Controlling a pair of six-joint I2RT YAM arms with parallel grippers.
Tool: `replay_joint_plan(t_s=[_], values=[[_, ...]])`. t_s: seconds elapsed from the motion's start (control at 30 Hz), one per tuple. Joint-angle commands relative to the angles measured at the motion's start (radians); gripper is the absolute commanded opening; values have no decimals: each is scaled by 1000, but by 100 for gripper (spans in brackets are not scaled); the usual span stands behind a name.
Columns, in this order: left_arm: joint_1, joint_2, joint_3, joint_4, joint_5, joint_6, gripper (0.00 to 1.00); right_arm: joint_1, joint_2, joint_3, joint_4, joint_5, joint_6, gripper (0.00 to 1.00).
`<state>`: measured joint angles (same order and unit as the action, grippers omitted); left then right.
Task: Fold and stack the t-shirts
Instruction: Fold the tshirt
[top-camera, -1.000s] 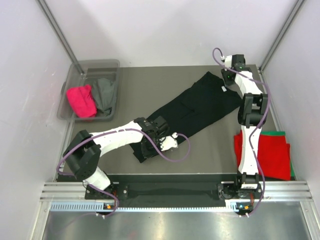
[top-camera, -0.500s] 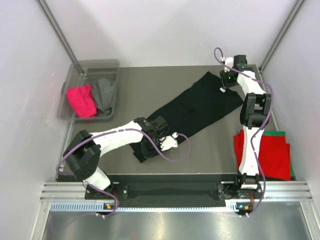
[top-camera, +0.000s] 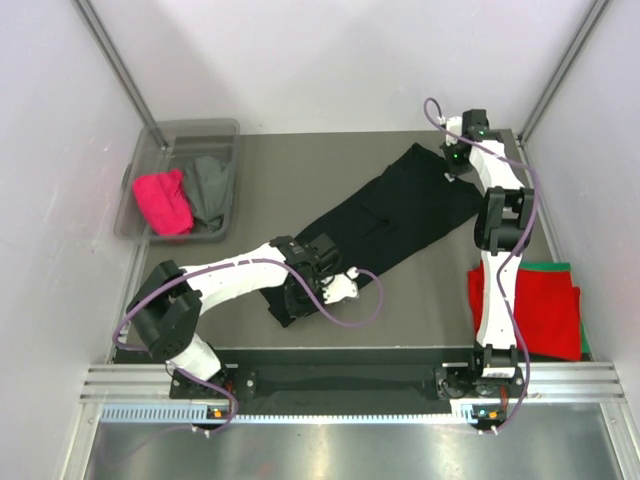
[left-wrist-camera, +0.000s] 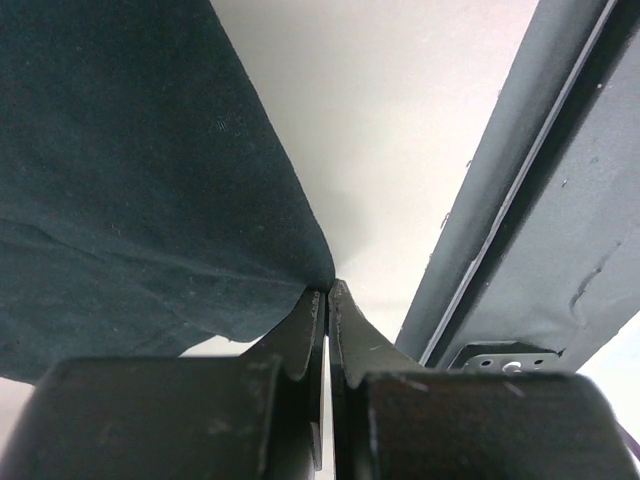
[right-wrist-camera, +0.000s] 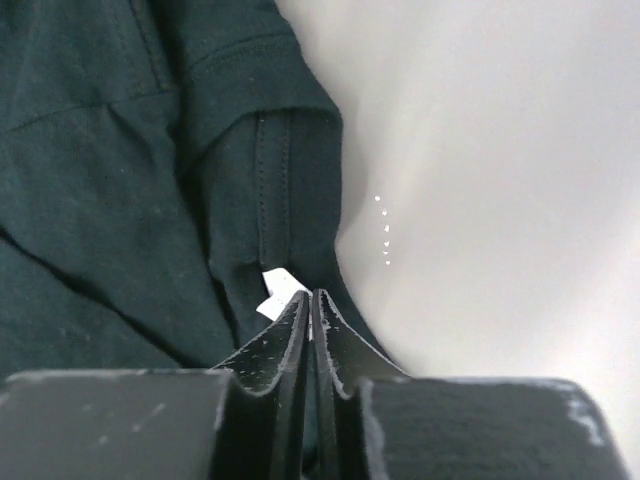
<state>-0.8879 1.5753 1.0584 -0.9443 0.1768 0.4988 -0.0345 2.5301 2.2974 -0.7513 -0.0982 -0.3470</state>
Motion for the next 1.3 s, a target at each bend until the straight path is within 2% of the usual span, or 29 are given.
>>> replay_joint_plan(t_s=[0.0, 0.17, 0.33, 0.63, 0.83, 0.87, 0.9, 1.0, 1.1, 1.27], values=[[-11, 0, 17, -28, 44, -2, 1, 24, 38, 36, -46, 22, -17, 0], [-19, -1, 20, -34, 58, 1, 0, 27, 41, 54, -28, 35, -18, 0], [-43, -3, 40, -51, 93, 9, 1, 67, 21, 66, 78, 35, -33, 0], [-238, 98, 119, -71, 208, -3, 1, 177, 59, 126, 286, 92, -72, 0], [-281, 176, 186, -59, 268, -16, 1, 237, 110, 175, 348, 175, -103, 0], [-284, 181, 190, -59, 274, -19, 1, 235, 108, 175, 360, 208, -101, 2], [-286, 184, 193, -59, 274, -19, 1, 231, 98, 165, 366, 222, -93, 12], [-286, 177, 192, -57, 254, -22, 1, 193, 58, 105, 368, 226, -76, 33], [-286, 169, 172, -45, 219, -20, 0, 151, -40, 21, 346, 193, -72, 39], [-286, 160, 160, -28, 171, -23, 0, 96, -102, -47, 219, 109, -73, 41]])
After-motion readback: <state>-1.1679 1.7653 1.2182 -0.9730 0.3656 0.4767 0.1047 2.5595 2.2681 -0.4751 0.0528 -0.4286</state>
